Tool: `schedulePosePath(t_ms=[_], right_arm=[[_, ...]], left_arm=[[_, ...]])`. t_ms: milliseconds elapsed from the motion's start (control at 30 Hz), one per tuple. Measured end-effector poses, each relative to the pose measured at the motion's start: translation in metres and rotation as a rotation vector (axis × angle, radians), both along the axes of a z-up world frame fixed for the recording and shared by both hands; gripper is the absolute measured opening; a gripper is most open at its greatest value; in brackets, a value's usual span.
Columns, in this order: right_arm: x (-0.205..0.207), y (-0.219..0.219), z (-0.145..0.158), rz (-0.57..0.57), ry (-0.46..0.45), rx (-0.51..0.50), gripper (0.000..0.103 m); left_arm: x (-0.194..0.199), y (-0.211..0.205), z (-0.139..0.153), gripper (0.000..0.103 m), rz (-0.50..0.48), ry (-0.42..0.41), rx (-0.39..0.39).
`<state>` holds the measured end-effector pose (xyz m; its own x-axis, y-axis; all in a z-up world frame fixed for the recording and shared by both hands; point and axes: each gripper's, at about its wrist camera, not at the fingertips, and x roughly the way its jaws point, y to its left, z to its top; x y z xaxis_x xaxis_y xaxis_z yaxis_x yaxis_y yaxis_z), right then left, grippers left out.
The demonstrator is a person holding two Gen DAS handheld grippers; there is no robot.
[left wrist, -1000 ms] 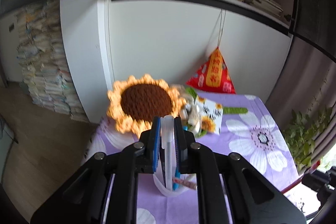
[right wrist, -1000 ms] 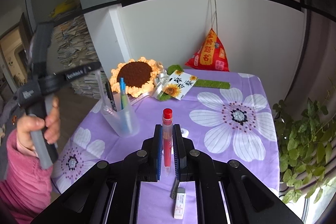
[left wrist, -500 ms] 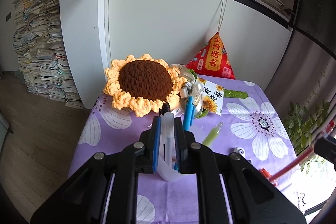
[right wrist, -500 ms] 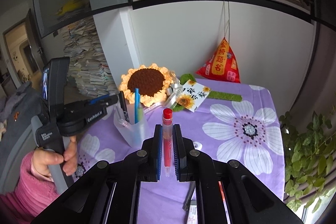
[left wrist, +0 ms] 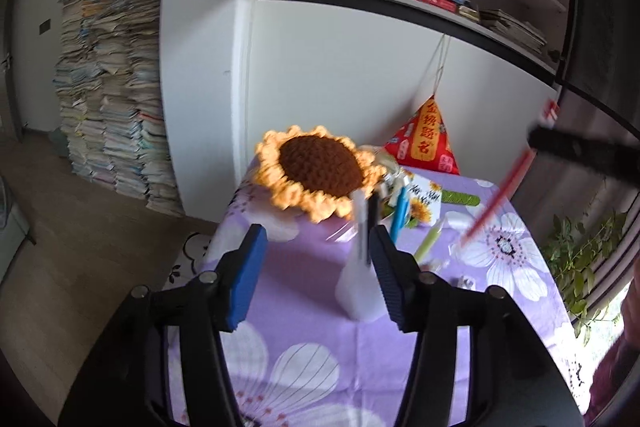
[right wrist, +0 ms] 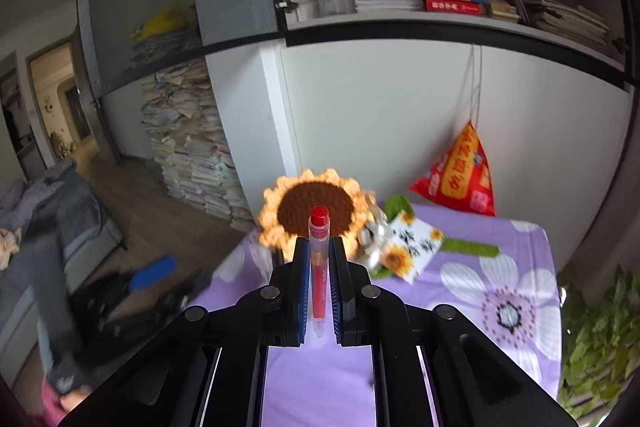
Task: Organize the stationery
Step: 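Lower the red pen into the cup and open the right gripper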
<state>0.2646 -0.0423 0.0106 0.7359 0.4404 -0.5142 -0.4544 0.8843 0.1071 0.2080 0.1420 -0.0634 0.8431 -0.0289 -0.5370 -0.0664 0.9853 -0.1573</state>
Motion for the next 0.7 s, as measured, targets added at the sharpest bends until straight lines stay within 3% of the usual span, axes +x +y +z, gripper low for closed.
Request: schedulePosePath(t_ms=[200,367,700], right_arm=[[0.022,0.027,-0.006,0.005,-0.002,-0.012,0.010],[0.037,0.044,-0.030,0.002,0.040,-0.054,0.010],[0.050,0.053,-0.061,-0.028,0.096,-0.132,0.010]], left_arm=[[-0.012,0.015,-0.019,0.053,0.016,0.056,-0.033],[-0.012,0.020,-0.029,0.053,0.012,0.089,-0.057],[-0.009,0.009,-0.034,0.053,-0.038,0.106,-0.040]])
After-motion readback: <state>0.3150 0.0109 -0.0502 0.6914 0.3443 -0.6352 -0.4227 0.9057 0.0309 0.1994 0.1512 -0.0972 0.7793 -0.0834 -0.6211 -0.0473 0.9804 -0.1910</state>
